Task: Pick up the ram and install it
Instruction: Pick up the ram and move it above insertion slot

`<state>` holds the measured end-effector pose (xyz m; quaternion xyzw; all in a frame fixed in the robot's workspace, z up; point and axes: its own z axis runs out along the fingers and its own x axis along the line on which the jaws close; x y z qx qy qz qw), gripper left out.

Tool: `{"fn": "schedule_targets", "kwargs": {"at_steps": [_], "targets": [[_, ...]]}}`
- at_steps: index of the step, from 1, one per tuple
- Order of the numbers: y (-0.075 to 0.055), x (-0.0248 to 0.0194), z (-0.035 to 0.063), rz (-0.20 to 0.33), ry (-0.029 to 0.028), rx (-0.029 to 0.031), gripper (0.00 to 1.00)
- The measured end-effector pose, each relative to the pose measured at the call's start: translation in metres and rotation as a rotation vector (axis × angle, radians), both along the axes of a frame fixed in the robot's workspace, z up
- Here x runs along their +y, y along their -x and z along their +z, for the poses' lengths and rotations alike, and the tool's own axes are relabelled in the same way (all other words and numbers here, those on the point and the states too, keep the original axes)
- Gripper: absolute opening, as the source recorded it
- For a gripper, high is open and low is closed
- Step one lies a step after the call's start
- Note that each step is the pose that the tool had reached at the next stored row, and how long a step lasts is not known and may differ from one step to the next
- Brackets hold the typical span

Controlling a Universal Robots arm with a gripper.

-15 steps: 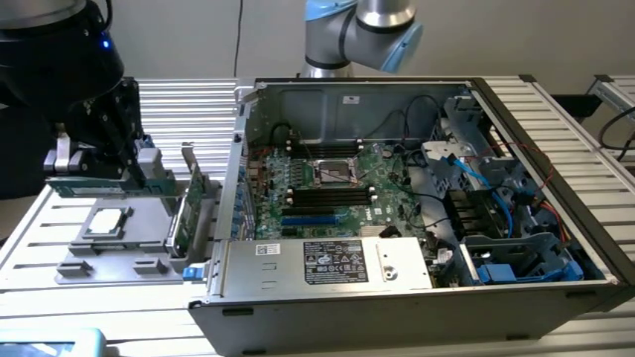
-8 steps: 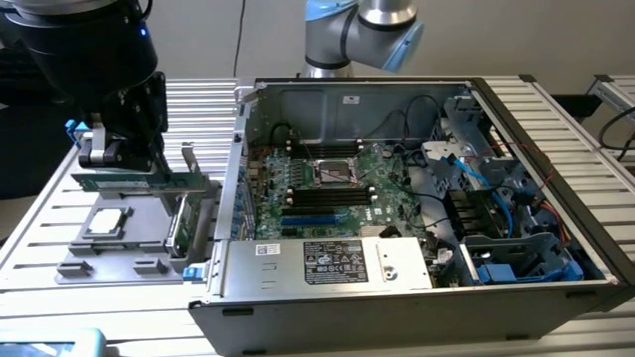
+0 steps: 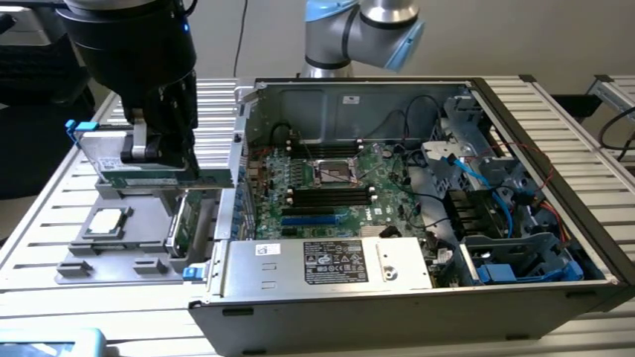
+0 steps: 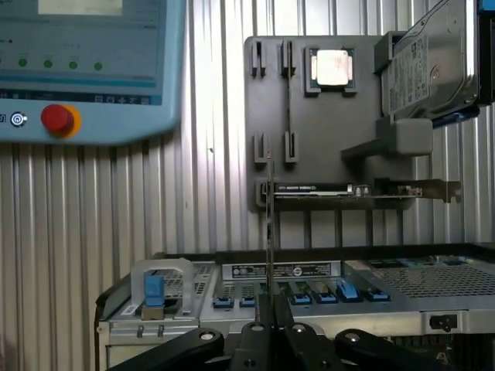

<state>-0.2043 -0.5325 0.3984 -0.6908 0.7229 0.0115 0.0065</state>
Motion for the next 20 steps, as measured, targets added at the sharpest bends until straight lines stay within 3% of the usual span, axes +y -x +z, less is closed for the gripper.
{"fn": "schedule_targets", "kwargs": {"at_steps": [11, 20], "targets": [[-0.042, 0.0063, 0.0, 0.0, 0.0, -0.0066, 0.12], [-0.073, 0.0095, 0.0, 0.0, 0.0, -0.0172, 0.12]]}}
